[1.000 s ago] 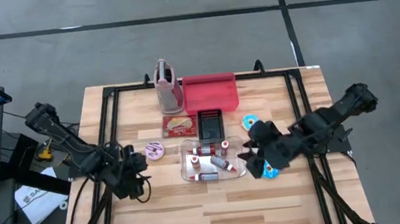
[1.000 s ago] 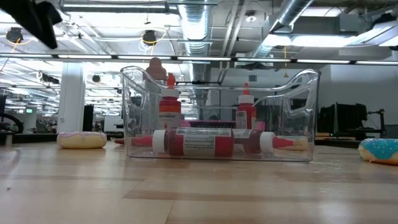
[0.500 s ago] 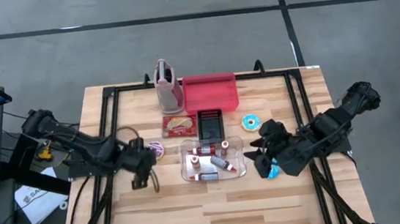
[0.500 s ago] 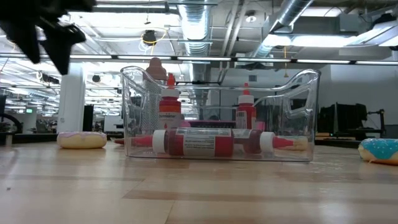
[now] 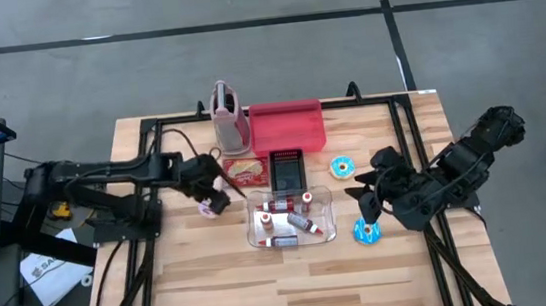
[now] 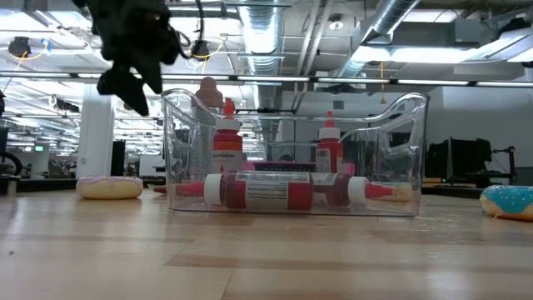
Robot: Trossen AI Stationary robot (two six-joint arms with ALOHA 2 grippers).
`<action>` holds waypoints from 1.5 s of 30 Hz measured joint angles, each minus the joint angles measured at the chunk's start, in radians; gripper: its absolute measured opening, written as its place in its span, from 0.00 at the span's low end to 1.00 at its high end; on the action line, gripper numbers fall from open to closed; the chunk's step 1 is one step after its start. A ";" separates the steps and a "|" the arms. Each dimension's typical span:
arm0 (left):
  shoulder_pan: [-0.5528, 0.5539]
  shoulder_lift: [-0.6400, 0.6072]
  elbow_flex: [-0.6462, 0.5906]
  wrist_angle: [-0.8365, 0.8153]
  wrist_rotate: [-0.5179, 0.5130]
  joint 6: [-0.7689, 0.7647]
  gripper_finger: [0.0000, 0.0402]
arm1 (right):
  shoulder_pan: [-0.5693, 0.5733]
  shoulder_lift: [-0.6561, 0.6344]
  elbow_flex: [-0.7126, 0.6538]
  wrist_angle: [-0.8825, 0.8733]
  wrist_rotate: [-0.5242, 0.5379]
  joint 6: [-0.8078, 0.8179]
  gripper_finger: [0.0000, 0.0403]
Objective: Pick & Place Food Item
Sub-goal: Put the red popcorn bag into the red bin
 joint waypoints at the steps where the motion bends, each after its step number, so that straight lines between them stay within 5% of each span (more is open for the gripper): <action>1: 0.018 -0.001 -0.015 0.022 0.006 -0.029 0.66 | 0.000 0.000 0.000 -0.002 0.000 0.000 0.53; 9: 0.123 -0.044 -0.229 0.271 -0.013 -0.304 0.61 | 0.007 0.000 0.000 -0.002 -0.002 0.011 0.53; 18: 0.236 -0.099 -0.406 0.392 -0.060 -0.335 0.54 | 0.006 -0.006 0.000 0.004 -0.003 0.029 0.53; 29: 0.330 -0.058 -0.449 0.470 -0.072 -0.258 0.50 | 0.006 -0.007 0.000 0.029 -0.004 0.053 0.53; 45: 0.334 0.164 -0.448 0.675 -0.041 -0.239 0.48 | 0.005 -0.007 0.000 0.035 -0.007 0.068 0.53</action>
